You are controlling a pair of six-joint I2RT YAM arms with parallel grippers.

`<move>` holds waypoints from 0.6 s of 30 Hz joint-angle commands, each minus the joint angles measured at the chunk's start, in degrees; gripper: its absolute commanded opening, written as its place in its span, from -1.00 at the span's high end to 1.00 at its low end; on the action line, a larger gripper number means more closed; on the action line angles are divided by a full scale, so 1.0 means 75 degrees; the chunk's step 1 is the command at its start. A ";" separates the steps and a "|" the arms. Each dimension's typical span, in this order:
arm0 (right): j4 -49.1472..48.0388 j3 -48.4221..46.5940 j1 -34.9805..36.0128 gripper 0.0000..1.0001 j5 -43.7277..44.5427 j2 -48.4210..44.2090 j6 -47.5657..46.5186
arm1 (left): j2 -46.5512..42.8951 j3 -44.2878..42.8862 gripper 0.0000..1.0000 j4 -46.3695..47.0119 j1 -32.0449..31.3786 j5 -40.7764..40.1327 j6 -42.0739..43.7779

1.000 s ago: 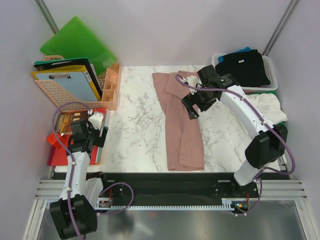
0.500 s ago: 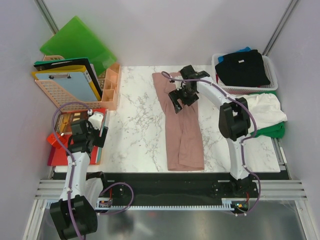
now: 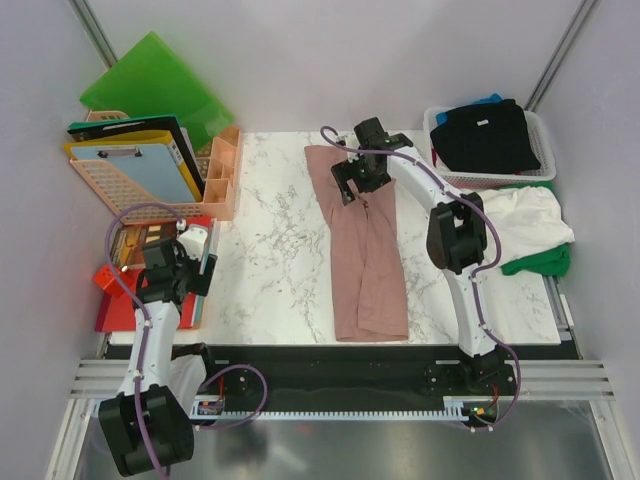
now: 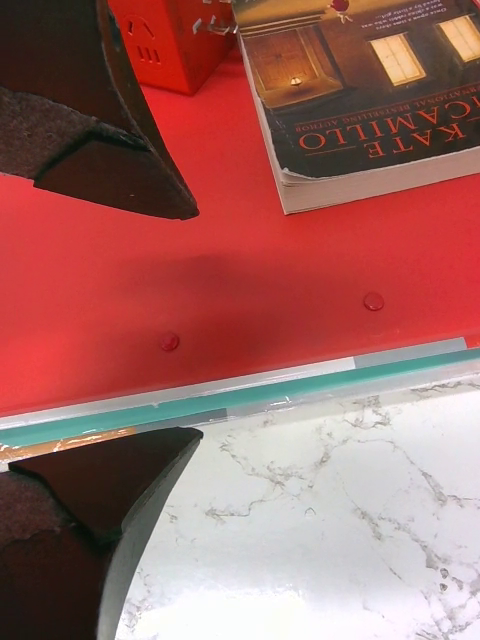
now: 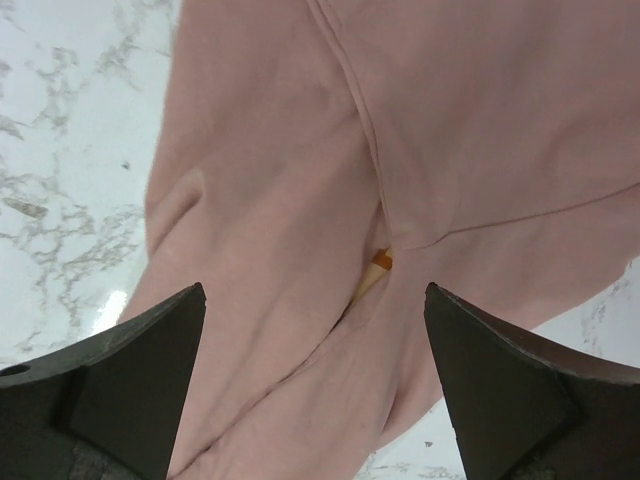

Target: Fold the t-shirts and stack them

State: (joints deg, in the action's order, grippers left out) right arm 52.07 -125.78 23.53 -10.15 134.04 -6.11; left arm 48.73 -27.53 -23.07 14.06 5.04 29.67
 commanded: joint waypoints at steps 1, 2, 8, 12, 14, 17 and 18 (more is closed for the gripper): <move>-0.0461 0.0572 0.0050 -0.96 0.0614 0.0058 0.0275 | 0.0041 -0.0103 -0.83 0.0239 0.0023 0.0078 0.0052; -0.0486 0.0621 0.0062 -0.96 0.0650 0.0081 0.0275 | 0.0053 -0.0080 -0.83 0.0275 0.0023 0.0101 0.0052; -0.0603 0.0855 0.0097 -0.96 0.0826 0.0210 0.0264 | 0.0381 -0.0044 -0.82 0.0404 0.0023 0.0090 0.0040; -0.0791 0.1195 0.0097 -0.96 0.0768 0.0257 0.0287 | 0.0370 -0.0079 -0.83 0.0451 0.0023 0.0113 -0.0007; -0.0779 0.1243 0.0097 -0.96 0.0674 0.0420 0.0334 | 0.0393 -0.0056 -0.83 0.0451 0.0011 0.0102 -0.0007; -0.0767 0.1079 0.0097 -0.96 0.0674 0.0689 0.0357 | 0.0440 -0.0056 -0.83 0.0463 0.0012 0.0067 0.0016; -0.0791 0.1009 0.0097 -0.96 0.0697 0.0737 0.0381 | 0.0452 -0.0056 -0.82 0.0451 0.0023 0.0032 0.0017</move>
State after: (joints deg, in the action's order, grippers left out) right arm 47.44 -117.01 23.90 -4.82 136.57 -4.62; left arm 51.86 -27.51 -22.15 14.06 5.04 29.67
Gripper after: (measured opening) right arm 0.982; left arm 0.915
